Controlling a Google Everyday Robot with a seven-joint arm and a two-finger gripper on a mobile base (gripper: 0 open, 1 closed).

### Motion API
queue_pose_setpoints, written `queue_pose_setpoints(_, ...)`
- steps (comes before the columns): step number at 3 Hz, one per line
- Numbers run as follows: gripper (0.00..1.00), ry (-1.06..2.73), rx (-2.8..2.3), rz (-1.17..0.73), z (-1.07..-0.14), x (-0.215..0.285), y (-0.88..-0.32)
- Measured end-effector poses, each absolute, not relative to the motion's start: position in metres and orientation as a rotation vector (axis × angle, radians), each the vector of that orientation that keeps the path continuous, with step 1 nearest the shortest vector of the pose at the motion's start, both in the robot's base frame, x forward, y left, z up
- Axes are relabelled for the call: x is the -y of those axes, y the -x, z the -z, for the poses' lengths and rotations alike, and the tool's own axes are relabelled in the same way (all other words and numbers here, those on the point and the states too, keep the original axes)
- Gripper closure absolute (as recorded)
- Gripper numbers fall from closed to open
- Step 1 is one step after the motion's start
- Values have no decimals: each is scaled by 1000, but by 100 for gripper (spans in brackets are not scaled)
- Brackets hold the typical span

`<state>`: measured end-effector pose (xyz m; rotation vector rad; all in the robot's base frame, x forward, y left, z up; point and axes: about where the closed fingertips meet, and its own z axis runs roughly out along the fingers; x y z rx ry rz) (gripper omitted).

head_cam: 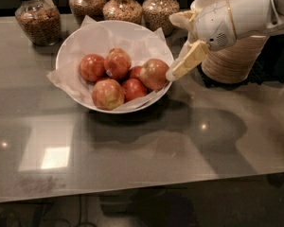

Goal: Pick apple from white bowl

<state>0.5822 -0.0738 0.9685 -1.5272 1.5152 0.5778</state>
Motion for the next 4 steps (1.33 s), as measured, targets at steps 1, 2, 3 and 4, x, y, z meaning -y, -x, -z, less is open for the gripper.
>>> queue_pose_setpoints(1,19,1527,-1515,-578,-968,74,-582)
queue_pose_setpoints(2,42,1522,-1491,-623,-956,59,-596)
queue_pose_setpoints(3,61,1535,-1475,-662,-942,41,-614)
queue_pose_setpoints(4,54,1562,-1464,-685,-935,25,-626)
